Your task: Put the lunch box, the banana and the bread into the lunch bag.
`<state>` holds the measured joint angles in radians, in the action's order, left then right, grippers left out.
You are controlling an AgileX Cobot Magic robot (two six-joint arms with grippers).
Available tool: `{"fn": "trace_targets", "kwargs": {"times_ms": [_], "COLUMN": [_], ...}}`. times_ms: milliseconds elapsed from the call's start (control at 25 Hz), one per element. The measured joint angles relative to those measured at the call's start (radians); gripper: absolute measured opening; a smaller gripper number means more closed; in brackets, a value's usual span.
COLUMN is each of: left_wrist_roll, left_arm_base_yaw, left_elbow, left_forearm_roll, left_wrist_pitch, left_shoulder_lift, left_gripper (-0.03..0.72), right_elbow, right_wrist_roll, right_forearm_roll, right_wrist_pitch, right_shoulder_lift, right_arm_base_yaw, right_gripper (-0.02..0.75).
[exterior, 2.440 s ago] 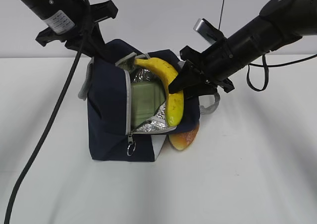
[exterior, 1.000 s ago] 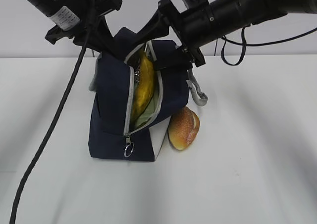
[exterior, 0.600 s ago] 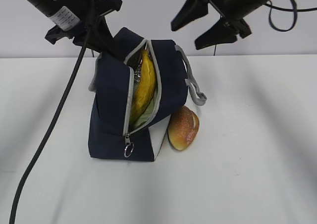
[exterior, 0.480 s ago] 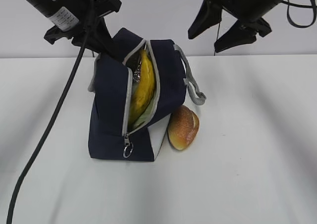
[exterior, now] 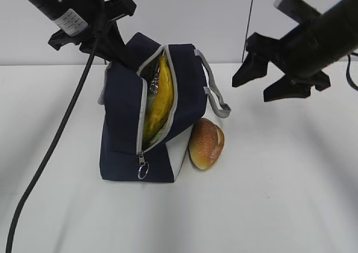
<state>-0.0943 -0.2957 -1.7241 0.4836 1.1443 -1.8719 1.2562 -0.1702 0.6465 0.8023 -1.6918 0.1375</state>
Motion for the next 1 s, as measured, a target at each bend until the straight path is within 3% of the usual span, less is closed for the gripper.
{"fn": "trace_targets", "kwargs": {"times_ms": [240,400,760,1000], "left_wrist_roll": [0.0,0.0,0.0,0.0], "left_arm_base_yaw": [0.0,0.0,0.0,0.0], "left_elbow": [0.0,0.0,0.0,0.0], "left_forearm_roll": [-0.001,-0.001,-0.006,-0.008], "left_wrist_pitch": [0.001,0.001,0.001,0.002], "left_shoulder_lift": [0.0,0.0,0.0,0.0], "left_gripper": [0.001,0.001,0.001,0.001], "right_elbow": [-0.163,-0.178,-0.186,-0.186], "right_wrist_roll": [-0.172,-0.278,-0.308,-0.454], "right_forearm_roll": [0.159,0.244,0.294,0.455], "right_wrist_pitch": [-0.058,-0.076,-0.041,-0.025], "right_shoulder_lift": [0.023,0.023,-0.055,-0.131], "right_arm_base_yaw": [0.0,0.0,0.0,0.0], "right_gripper": [0.57,0.57,0.57,0.605]}}
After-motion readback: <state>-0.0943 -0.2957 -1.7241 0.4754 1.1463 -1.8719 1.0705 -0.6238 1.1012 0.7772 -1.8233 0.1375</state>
